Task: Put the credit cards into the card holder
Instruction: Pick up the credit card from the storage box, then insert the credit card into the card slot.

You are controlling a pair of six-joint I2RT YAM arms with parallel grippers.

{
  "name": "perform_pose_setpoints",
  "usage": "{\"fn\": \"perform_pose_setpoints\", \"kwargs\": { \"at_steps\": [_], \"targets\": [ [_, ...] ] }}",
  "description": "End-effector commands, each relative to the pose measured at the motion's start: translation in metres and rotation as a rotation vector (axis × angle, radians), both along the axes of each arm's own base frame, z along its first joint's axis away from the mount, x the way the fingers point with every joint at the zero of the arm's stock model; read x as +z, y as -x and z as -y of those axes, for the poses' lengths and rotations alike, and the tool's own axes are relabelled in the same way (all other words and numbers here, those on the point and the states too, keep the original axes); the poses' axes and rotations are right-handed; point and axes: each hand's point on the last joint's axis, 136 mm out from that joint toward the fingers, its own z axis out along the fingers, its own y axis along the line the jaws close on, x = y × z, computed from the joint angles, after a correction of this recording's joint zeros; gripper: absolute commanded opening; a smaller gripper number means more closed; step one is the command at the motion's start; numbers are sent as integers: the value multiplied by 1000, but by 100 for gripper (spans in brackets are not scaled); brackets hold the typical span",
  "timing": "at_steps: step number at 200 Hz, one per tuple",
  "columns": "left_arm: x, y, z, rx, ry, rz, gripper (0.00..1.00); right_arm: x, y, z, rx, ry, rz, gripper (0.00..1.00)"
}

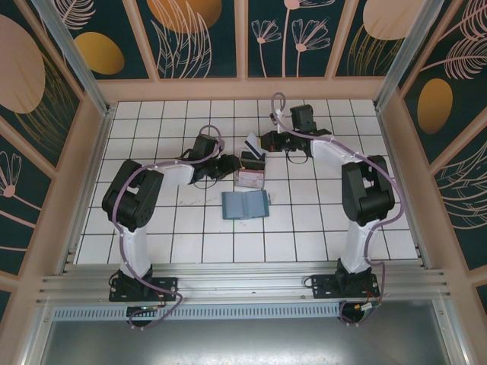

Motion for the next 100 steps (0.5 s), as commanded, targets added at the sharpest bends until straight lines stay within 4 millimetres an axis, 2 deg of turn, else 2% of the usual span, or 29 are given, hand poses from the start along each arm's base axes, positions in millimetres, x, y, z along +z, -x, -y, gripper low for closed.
{"fn": "perform_pose_setpoints", "kwargs": {
  "at_steps": [1, 24, 36, 55, 62, 64, 70, 73, 100],
  "targets": [
    [2, 22, -5, -5, -20, -57, 40, 50, 20, -5, 39, -151, 46, 5],
    [24, 22, -9, 15, -7, -7, 41, 59, 53, -3, 19, -234, 10, 5],
    [35, 23, -12, 30, -7, 20, 42, 57, 72, -2, -3, -247, -9, 5],
    [48, 27, -21, 57, -16, 57, 43, 45, 106, -7, -40, -207, -34, 5],
    [45, 29, -25, 66, -30, 54, 43, 37, 121, -11, -56, -190, -52, 5],
    [53, 29, -26, 69, -23, 71, 43, 37, 123, -12, -57, -189, -52, 5],
    [60, 29, -28, 76, -21, 86, 43, 30, 134, -15, -65, -183, -70, 5],
    [53, 35, -31, 78, -33, 73, 43, 27, 140, -17, -68, -182, -79, 5],
    [39, 58, -45, 92, -59, 42, 43, -11, 182, -25, -126, -196, -159, 5]
  ]
}}
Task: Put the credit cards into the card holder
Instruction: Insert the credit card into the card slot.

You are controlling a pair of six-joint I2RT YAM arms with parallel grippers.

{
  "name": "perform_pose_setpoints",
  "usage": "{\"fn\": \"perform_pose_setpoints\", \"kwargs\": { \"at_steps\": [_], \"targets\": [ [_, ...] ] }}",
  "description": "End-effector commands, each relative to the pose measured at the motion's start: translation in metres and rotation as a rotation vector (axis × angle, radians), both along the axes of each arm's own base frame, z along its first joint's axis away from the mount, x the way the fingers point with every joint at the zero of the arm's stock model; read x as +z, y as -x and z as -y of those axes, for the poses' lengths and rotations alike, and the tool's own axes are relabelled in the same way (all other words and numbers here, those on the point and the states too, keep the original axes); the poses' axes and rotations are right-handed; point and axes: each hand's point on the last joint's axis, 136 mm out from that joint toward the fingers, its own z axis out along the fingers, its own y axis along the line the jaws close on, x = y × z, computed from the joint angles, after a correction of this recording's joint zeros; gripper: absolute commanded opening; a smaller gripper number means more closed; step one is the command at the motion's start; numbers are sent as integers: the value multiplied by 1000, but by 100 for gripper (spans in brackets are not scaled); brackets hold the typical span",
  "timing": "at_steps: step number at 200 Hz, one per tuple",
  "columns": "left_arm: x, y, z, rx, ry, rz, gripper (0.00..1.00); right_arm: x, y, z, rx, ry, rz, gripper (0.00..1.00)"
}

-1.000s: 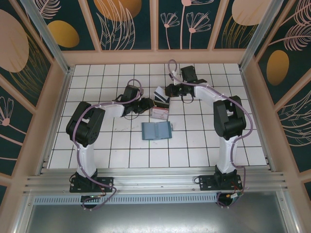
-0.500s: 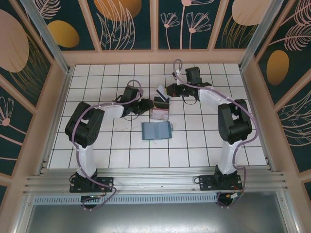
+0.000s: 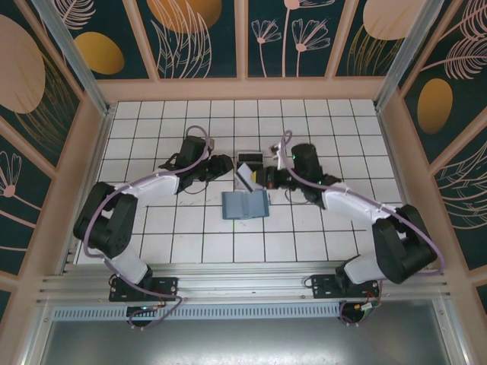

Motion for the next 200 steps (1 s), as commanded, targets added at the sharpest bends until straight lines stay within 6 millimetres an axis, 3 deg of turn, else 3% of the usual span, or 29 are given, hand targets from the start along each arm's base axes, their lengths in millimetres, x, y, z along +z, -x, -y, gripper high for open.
{"fn": "perform_pose_setpoints", "kwargs": {
  "at_steps": [1, 30, 72, 142, 200],
  "targets": [
    [-22, 22, -16, 33, -48, -57, 43, -27, 19, 0, -122, -21, -76, 5],
    [-47, 55, -25, 19, -49, -119, 43, -53, 34, 12, -228, -35, -106, 4],
    [-77, 93, -21, -26, -78, -187, 43, -66, 38, 34, -331, -60, -95, 2],
    [-111, 101, -19, -26, -79, -213, 38, -82, 34, 28, -280, -46, -47, 3],
    [-122, 111, -25, -4, -80, -229, 21, -90, 30, 5, -194, -115, -82, 2]
  ]
}}
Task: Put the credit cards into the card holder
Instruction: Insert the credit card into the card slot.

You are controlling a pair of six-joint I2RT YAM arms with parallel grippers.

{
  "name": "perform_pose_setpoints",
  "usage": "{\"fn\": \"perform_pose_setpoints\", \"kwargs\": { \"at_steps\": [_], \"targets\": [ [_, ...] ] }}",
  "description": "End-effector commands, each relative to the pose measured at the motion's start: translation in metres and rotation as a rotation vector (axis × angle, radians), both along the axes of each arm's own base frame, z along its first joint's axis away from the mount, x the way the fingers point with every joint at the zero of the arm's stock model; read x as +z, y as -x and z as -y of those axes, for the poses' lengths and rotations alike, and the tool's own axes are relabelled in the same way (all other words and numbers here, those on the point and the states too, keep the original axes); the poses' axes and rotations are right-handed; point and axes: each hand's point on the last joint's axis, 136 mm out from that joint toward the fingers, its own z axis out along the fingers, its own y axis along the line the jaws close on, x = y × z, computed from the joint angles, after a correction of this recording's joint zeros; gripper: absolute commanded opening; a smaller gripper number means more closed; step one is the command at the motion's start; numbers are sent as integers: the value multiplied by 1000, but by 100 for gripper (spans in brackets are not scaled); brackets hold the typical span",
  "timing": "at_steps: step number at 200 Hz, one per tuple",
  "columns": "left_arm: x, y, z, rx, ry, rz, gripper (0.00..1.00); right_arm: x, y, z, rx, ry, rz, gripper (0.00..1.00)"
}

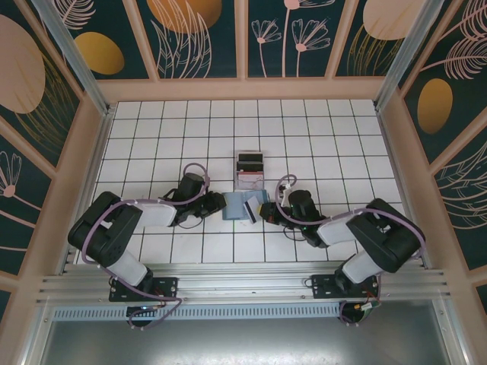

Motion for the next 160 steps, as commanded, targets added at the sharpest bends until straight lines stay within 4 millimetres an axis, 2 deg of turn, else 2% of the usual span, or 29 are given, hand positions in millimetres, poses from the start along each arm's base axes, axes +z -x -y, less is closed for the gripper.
{"fn": "perform_pose_setpoints", "kwargs": {
  "at_steps": [1, 42, 160],
  "targets": [
    [-29, 20, -7, 2, -43, -78, 20, 23, -8, -19, 52, -105, 69, 2],
    [-32, 20, -6, -4, -44, -82, 15, 22, -12, -24, 54, -130, 59, 2],
    [-31, 20, -1, -11, -23, -83, 14, 6, -38, -27, -51, -101, 17, 1]
  ]
}}
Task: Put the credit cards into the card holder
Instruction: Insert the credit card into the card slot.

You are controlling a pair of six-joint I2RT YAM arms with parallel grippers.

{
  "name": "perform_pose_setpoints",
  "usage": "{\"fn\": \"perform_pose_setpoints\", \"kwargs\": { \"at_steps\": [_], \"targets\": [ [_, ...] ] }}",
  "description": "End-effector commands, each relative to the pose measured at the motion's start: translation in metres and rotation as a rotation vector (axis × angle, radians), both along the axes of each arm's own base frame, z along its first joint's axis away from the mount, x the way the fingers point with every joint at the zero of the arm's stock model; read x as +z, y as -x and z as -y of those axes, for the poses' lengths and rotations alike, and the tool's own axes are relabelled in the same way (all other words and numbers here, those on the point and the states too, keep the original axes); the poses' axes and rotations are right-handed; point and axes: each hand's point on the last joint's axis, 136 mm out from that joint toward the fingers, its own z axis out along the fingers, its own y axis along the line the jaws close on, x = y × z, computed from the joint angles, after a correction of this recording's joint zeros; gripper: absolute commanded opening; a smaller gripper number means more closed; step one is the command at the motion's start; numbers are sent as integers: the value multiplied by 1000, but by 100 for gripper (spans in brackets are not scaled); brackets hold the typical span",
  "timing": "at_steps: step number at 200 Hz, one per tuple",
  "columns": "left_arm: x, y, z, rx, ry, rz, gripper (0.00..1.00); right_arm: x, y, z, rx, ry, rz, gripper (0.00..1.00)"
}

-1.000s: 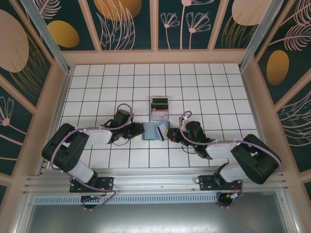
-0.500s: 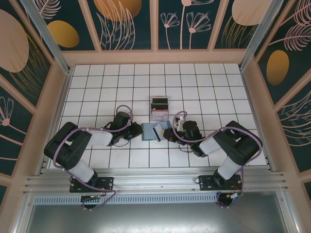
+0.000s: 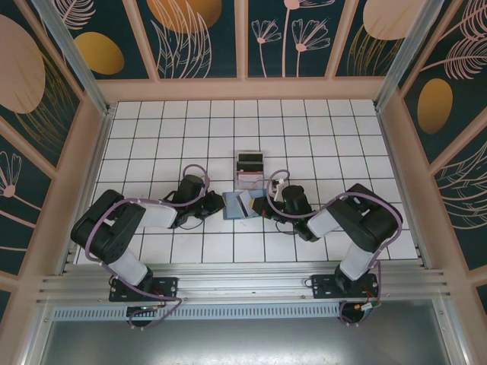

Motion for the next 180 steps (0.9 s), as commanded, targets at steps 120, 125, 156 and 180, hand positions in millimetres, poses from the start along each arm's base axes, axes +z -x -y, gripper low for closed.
{"fn": "perform_pose_setpoints", "kwargs": {
  "at_steps": [120, 125, 156, 180],
  "targets": [
    [-38, 26, 0, -32, -33, -117, 14, -15, -6, -5, -163, -116, -122, 1],
    [-38, 27, 0, -32, -33, -118, 14, -15, -6, -5, -165, -115, -121, 1],
    [-39, 29, -1, -29, -26, -120, 13, -19, -5, -11, -159, -86, -126, 1],
    [-40, 30, -1, -29, -23, -123, 12, -20, -3, -23, -125, -57, -119, 1]
  ]
}}
